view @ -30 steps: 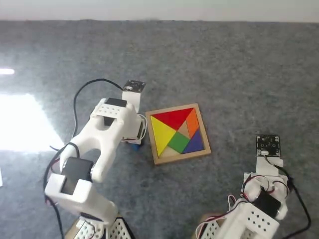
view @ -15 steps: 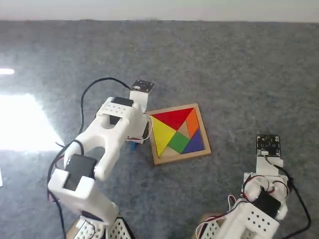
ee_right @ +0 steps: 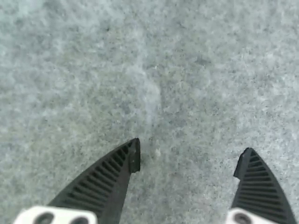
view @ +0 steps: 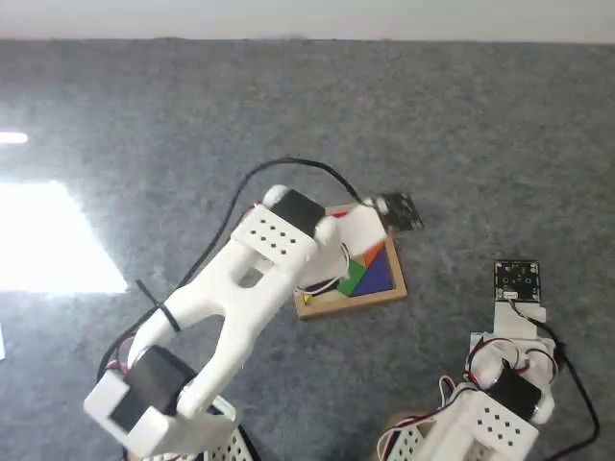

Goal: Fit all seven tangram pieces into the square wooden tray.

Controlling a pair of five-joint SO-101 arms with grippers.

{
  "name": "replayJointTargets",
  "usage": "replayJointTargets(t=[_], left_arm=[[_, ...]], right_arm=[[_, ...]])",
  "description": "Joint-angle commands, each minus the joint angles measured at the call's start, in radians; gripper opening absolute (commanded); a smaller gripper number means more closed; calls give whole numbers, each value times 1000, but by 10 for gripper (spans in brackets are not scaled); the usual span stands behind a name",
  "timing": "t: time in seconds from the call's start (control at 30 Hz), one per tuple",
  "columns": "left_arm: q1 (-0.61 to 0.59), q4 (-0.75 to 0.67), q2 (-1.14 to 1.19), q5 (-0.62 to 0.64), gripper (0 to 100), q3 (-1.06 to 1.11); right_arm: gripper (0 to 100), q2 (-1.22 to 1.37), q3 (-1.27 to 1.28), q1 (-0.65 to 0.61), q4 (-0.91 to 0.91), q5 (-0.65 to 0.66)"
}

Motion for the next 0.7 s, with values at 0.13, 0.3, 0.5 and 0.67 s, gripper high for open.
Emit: replayJointTargets(t=[0.13, 0.3, 0.5, 0.67], left_arm=[[26, -98, 157, -183, 10, -10], [43, -129, 239, -183, 11, -22], [40, -135, 241, -181, 12, -19], [44, -129, 244, -178, 13, -18]], right_arm=[[329, -15, -6, 7, -19, 12], [329, -15, -6, 5, -19, 12], [329, -15, -6, 5, -19, 12], [329, -15, -6, 5, -19, 12]])
